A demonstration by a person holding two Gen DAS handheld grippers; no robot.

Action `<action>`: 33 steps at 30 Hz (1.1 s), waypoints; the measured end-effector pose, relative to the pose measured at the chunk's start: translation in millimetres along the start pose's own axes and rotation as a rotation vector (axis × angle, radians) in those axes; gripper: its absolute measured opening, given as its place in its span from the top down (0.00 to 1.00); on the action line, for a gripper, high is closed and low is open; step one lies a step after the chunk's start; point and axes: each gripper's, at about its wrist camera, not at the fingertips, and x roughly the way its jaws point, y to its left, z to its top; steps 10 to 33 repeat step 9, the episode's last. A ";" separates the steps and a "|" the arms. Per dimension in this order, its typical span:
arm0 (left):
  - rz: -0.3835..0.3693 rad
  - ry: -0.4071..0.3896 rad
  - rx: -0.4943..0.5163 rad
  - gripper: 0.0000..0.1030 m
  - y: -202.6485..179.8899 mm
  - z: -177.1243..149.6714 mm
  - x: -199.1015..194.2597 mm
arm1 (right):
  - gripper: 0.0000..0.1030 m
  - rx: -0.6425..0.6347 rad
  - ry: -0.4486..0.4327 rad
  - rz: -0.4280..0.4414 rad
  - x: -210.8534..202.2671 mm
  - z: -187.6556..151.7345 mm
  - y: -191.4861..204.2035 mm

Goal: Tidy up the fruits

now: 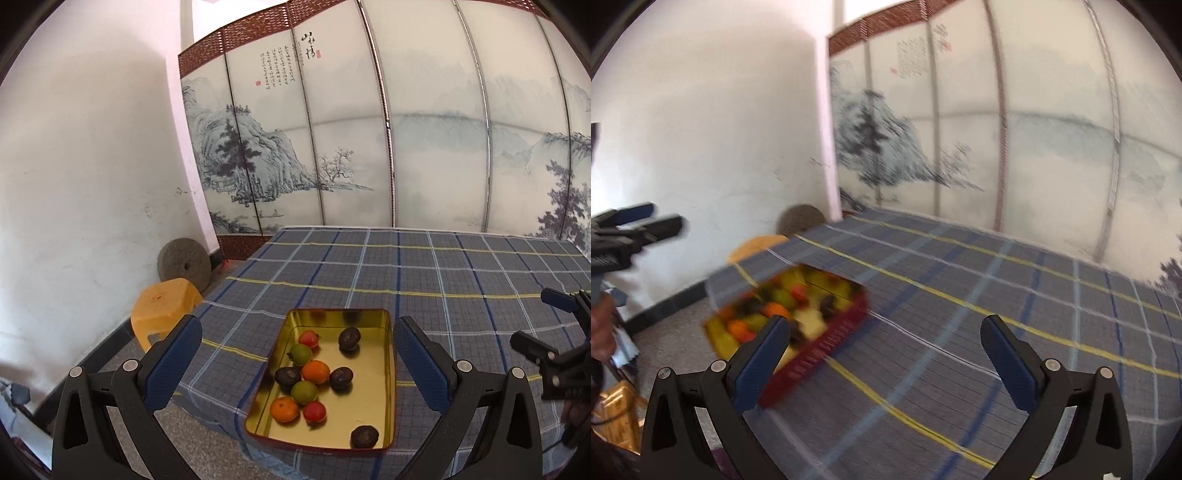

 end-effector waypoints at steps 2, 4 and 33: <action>-0.001 0.013 0.009 0.00 -6.2 2.5 7.4 | 0.00 0.035 0.054 -0.061 12.2 -12.5 -39.8; -0.008 0.031 0.017 0.00 -12.3 5.9 14.8 | 0.00 0.069 0.143 -0.163 27.1 -27.7 -88.5; 0.014 0.055 0.033 0.00 -26.0 13.8 24.8 | 0.00 0.162 0.323 -0.300 52.6 -58.3 -184.5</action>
